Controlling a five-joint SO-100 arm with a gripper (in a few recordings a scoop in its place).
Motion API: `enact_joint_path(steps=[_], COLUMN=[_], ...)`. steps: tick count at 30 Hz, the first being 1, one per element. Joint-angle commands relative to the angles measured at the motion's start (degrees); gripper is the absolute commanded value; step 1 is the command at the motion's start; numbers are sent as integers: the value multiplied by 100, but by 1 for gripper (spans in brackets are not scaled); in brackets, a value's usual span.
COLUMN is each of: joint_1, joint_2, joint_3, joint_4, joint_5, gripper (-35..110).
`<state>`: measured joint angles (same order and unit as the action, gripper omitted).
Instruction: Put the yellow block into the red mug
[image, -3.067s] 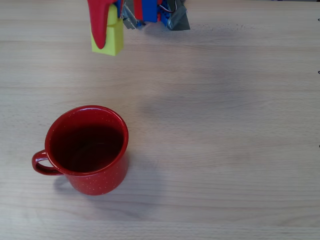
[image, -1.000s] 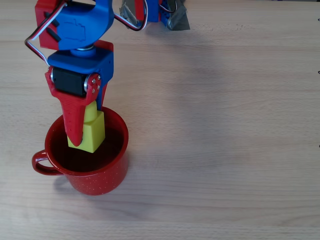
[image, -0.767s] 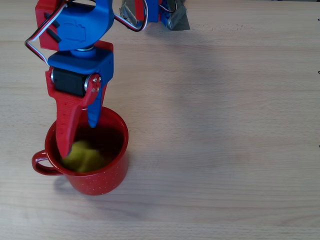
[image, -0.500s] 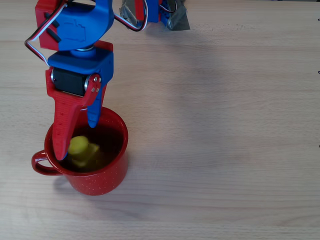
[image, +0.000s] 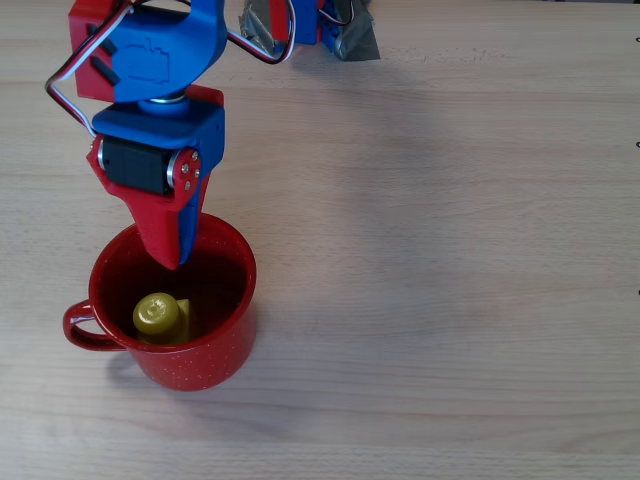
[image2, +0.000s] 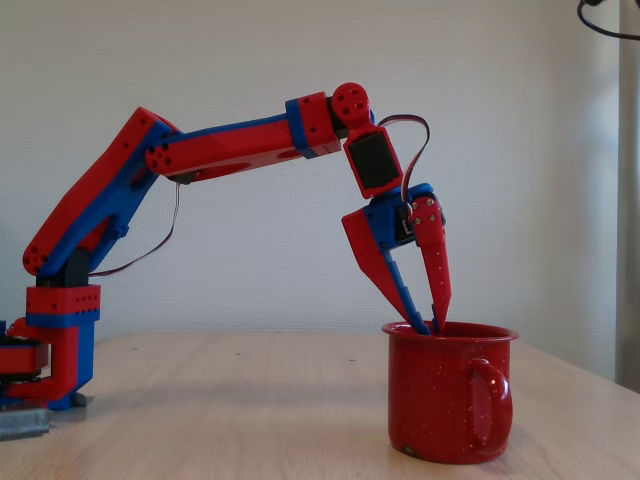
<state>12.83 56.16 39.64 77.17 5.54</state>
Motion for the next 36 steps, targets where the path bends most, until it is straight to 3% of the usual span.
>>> enact_joint_path(steps=[1, 20, 36], joint_1=[26, -325, -747], joint_2=[826, 3103, 6284], joint_3=[-439, 369, 3885], joint_4=[-53, -88, -659], joint_5=[-9, 105, -132], gripper=[0, 0, 0])
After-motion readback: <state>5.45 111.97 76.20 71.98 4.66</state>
